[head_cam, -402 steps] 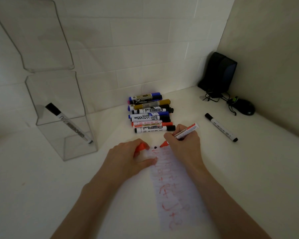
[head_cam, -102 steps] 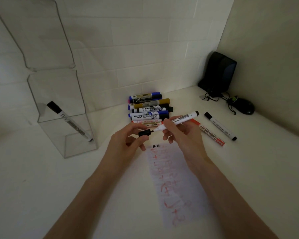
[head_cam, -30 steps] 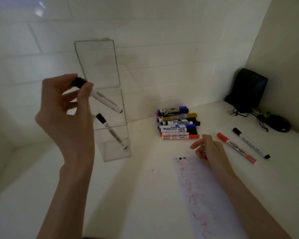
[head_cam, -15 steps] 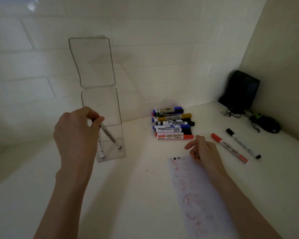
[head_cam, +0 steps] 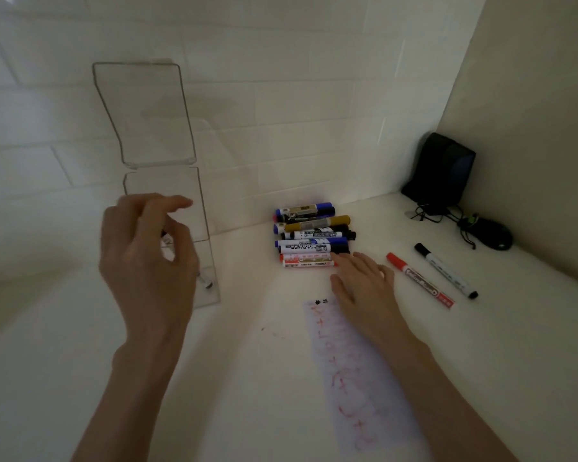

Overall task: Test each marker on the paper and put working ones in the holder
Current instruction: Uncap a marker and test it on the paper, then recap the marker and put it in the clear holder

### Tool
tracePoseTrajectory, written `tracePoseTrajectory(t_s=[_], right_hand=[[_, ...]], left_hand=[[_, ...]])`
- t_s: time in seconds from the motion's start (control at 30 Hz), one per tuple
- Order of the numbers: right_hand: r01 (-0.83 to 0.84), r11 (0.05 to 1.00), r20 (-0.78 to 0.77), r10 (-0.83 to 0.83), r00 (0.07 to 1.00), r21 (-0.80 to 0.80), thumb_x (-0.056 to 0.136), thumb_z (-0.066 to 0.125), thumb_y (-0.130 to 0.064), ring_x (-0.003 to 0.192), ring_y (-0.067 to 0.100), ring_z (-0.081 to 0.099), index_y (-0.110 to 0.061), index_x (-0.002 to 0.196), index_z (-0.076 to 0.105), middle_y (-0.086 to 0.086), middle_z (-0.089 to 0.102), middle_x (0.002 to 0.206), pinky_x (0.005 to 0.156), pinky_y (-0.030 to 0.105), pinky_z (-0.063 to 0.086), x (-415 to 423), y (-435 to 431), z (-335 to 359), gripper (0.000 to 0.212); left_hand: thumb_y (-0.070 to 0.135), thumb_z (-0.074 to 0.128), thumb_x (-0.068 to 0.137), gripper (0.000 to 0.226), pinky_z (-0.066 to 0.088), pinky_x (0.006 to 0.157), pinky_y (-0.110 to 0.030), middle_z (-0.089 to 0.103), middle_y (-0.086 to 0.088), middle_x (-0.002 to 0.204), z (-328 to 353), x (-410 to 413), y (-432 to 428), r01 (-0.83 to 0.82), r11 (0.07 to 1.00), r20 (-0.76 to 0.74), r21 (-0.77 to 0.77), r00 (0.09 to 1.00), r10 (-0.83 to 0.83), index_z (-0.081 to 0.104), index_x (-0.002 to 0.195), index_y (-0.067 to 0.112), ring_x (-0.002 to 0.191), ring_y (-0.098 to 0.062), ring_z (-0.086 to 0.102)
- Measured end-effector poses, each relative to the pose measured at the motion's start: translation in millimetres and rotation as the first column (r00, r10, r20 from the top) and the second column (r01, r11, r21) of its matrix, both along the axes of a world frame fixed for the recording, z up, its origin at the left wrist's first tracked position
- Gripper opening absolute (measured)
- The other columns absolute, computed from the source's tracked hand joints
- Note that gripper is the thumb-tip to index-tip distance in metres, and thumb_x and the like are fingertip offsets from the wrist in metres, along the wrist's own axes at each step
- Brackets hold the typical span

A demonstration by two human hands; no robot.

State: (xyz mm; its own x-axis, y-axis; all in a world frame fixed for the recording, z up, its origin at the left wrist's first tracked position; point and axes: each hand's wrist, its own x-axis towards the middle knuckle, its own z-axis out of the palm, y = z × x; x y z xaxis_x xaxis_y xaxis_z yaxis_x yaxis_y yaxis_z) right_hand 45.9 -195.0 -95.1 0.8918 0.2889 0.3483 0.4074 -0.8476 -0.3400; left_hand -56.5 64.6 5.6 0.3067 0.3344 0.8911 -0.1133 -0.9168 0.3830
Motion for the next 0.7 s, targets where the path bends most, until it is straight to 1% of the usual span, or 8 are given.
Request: tracePoseTrajectory(t_s=[0.07, 0.13, 0.23, 0.37, 0.43, 0.53, 0.63, 0.7], right_hand=[[0.020, 1.000, 0.133, -0.020, 0.991, -0.005, 0.098, 0.063, -0.023, 0.127, 0.026, 0.048, -0.021, 0.134, 0.064, 0.005, 0.062, 0.132, 0.104, 0.038, 0.023, 1.2, 0.2, -1.3, 0.036], [0.045, 0.999, 0.204, -0.039, 0.978, -0.026, 0.093, 0.071, -0.023, 0.114, 0.027, 0.051, -0.020, 0.124, 0.070, 0.005, 0.063, 0.119, 0.095, 0.038, 0.027, 4.3, -0.1, -3.7, 0.031], [0.053, 0.998, 0.193, -0.045, 0.980, -0.040, 0.088, 0.077, -0.028, 0.105, 0.027, 0.052, -0.021, 0.111, 0.078, 0.003, 0.064, 0.108, 0.088, 0.038, 0.031, 6.8, -0.4, -4.5, 0.024], [0.072, 0.997, 0.227, -0.076, 0.971, 0.026, 0.086, 0.081, -0.022, 0.089, 0.018, 0.046, -0.018, 0.102, 0.078, -0.002, 0.057, 0.091, 0.076, 0.025, 0.018, 6.0, 0.9, 1.7, 0.018], [0.073, 0.971, 0.099, -0.097, 0.990, 0.227, 0.095, 0.071, -0.025, 0.077, 0.011, 0.047, -0.019, 0.104, 0.072, -0.006, 0.058, 0.081, 0.070, 0.023, 0.025, 1.2, 2.8, 12.1, 0.010], [0.156, 0.724, -0.304, 0.078, 0.949, 0.672, 0.102, 0.062, -0.031, 0.060, 0.002, 0.056, -0.021, 0.103, 0.066, -0.001, 0.070, 0.070, 0.056, 0.014, 0.043, -6.7, 5.9, 30.3, 0.010], [0.224, 0.606, -0.402, 0.175, 0.899, 0.764, 0.101, 0.063, -0.025, 0.064, 0.006, 0.064, -0.012, 0.104, 0.070, 0.002, 0.075, 0.074, 0.061, 0.017, 0.050, -12.6, 7.0, 38.5, 0.016], [0.235, 0.549, -0.412, 0.224, 0.883, 0.802, 0.101, 0.063, -0.024, 0.063, 0.011, 0.062, -0.007, 0.101, 0.071, 0.006, 0.074, 0.075, 0.057, 0.021, 0.047, -15.9, 9.3, 40.3, 0.018]], left_hand=[[-0.011, 0.056, 0.084, 0.029, 0.047, 0.071, -0.031, 0.062, -0.011, 0.096, -7.3, 2.6, -13.8, 0.131, 0.991, 0.041, 0.037, 0.990, -0.132, 0.073, 0.099, 0.007, 0.084, -0.025, 0.058], [-0.012, 0.056, 0.084, 0.027, 0.045, 0.072, -0.022, 0.063, -0.007, 0.093, -16.1, 8.4, -28.4, 0.314, 0.948, -0.015, 0.057, 0.949, -0.314, 0.072, 0.097, 0.005, 0.082, -0.017, 0.060], [0.000, 0.056, 0.089, 0.026, 0.046, 0.068, -0.019, 0.063, 0.007, 0.091, -34.8, 26.1, -47.8, 0.525, 0.850, -0.293, -0.027, 0.809, -0.509, 0.070, 0.101, 0.018, 0.076, -0.007, 0.060], [0.022, 0.060, 0.091, 0.017, 0.054, 0.073, -0.029, 0.069, 0.019, 0.091, -61.8, 56.2, -63.1, 0.486, 0.841, -0.600, -0.238, 0.607, -0.521, 0.068, 0.094, 0.036, 0.072, -0.001, 0.063], [0.024, 0.061, 0.091, 0.016, 0.050, 0.072, -0.023, 0.069, 0.019, 0.088, -67.9, 64.4, -68.7, 0.450, 0.823, -0.621, -0.346, 0.549, -0.560, 0.068, 0.094, 0.038, 0.073, 0.000, 0.063], [0.032, 0.059, 0.097, 0.016, 0.043, 0.068, -0.013, 0.065, 0.022, 0.094, -70.8, 67.7, -77.6, 0.511, 0.742, -0.596, -0.433, 0.455, -0.662, 0.064, 0.112, 0.036, 0.083, 0.001, 0.062], [0.042, 0.053, 0.100, 0.026, 0.046, 0.076, -0.017, 0.065, 0.015, 0.105, -74.6, 68.8, -81.9, 0.615, 0.688, -0.643, -0.385, 0.355, -0.678, 0.061, 0.121, 0.030, 0.092, -0.003, 0.059], [0.041, 0.046, 0.102, 0.022, 0.048, 0.075, -0.026, 0.064, 0.009, 0.099, -78.9, 68.9, -80.0, 0.631, 0.712, -0.680, -0.309, 0.377, -0.629, 0.060, 0.112, 0.027, 0.086, -0.007, 0.058]])
